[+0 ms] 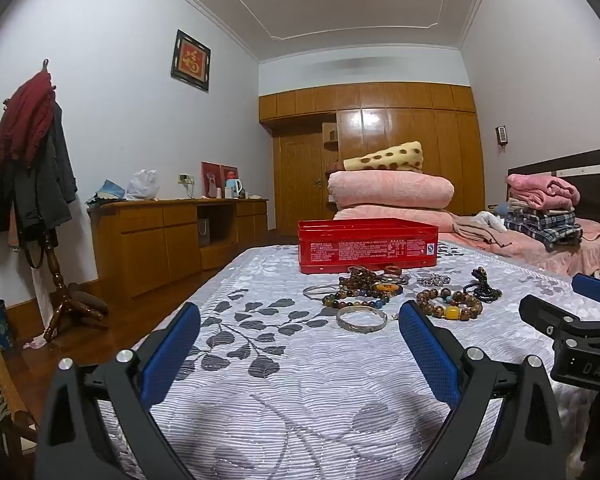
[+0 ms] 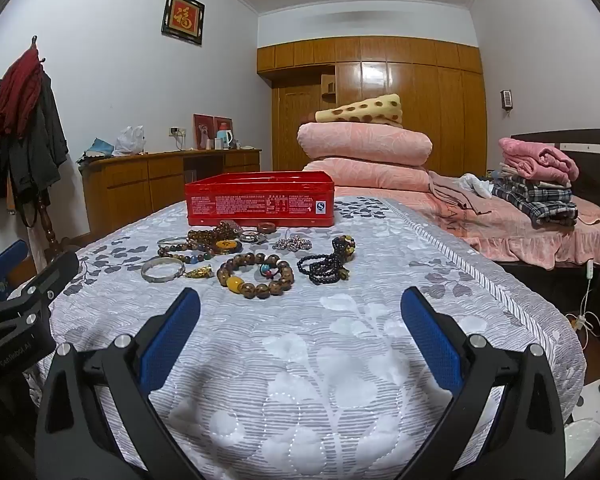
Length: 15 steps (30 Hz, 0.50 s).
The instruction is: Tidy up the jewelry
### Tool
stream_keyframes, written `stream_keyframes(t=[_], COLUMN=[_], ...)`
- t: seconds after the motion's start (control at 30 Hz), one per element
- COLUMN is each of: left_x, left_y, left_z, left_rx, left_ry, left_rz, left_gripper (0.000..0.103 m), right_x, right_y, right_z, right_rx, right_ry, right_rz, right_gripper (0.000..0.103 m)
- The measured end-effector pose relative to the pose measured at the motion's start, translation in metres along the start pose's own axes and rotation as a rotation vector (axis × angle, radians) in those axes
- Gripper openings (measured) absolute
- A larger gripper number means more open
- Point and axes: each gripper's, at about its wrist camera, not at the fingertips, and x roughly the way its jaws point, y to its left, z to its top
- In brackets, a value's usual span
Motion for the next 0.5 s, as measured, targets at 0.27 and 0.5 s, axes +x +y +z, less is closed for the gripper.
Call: stream_keyframes(t=[0.27, 0.5], left_x=[-0.0018, 0.0013], left_y=[-0.0014, -0.0001], left_z=[0.0005, 0.0007], left_rx=[0.001, -0.004], left_ry=[-0.007, 0.000], left_rz=[-0.002, -0.001], left_gripper=[0.097, 0.097], right_x=[0.0002, -0.0002], right_y=[-0.0002, -0.0006], right_z=[-0.0001, -0.0002], right_rx=[0.001, 0.001], right_ry=[0.003, 0.002], right_rz=[0.001, 0.000], right_gripper=[0.097, 0.097])
